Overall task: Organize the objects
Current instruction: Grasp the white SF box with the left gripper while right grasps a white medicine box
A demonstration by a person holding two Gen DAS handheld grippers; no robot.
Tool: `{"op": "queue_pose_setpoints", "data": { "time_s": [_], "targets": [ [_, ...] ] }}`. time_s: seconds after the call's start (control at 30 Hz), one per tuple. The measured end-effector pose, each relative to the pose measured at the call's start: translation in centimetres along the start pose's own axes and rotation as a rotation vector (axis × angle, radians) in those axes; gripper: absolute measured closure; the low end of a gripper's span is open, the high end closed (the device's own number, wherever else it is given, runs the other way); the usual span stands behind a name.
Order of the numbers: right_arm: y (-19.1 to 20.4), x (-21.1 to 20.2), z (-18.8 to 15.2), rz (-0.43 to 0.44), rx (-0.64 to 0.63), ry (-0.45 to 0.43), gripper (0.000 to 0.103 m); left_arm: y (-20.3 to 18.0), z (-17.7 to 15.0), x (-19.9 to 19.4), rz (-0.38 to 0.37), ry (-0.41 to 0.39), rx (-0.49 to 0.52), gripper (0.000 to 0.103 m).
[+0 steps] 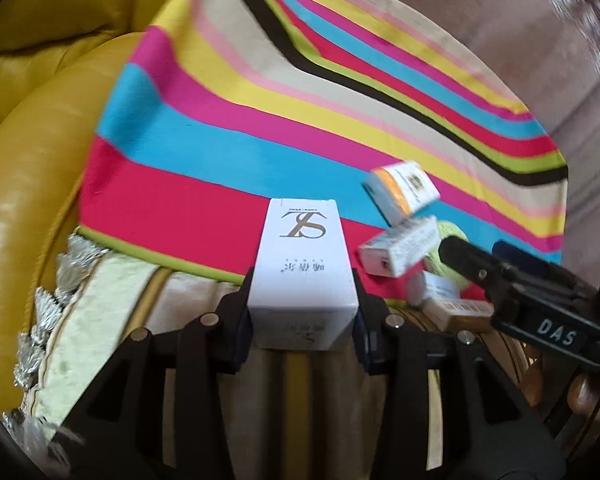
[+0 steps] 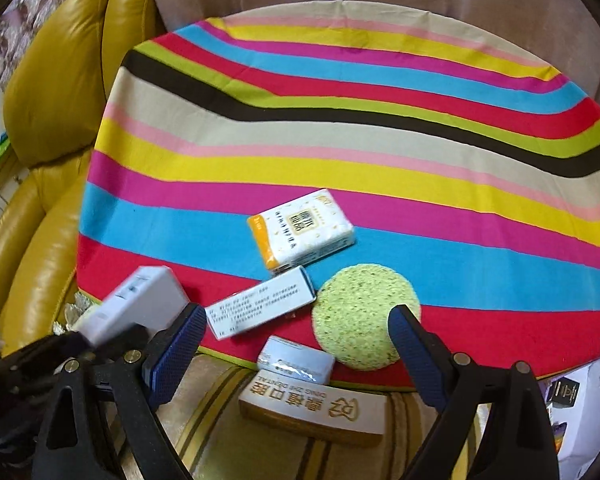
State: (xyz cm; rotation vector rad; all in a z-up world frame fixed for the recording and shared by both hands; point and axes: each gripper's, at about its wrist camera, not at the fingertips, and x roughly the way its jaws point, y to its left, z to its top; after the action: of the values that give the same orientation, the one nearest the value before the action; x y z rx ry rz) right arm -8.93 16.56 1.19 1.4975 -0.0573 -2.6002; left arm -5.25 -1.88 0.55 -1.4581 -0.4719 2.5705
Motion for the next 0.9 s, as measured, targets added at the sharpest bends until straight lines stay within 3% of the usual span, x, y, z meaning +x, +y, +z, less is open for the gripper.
{"op": "queue_pose_setpoints", "data": {
  "time_s": [0.17, 0.4, 0.9],
  "targets": [
    [1.4, 1.2, 0.3, -0.015, -0.087, 0.035, 0.009, 1.2, -0.1, 0.1, -0.021, -0.009, -0.042, 0.058],
    [3.8, 0.4, 0.3, 0.000, -0.400, -0.036, 0.000, 1.3, -0.3, 0.3, -0.048, -0.013, -0.052, 0.058],
    [3.2, 5.8, 1.0, 0.006, -0.424, 0.111, 0.002, 1.1, -0.3, 0.4, -0.032, -0.011, -0.040, 0.058]
  ]
}}
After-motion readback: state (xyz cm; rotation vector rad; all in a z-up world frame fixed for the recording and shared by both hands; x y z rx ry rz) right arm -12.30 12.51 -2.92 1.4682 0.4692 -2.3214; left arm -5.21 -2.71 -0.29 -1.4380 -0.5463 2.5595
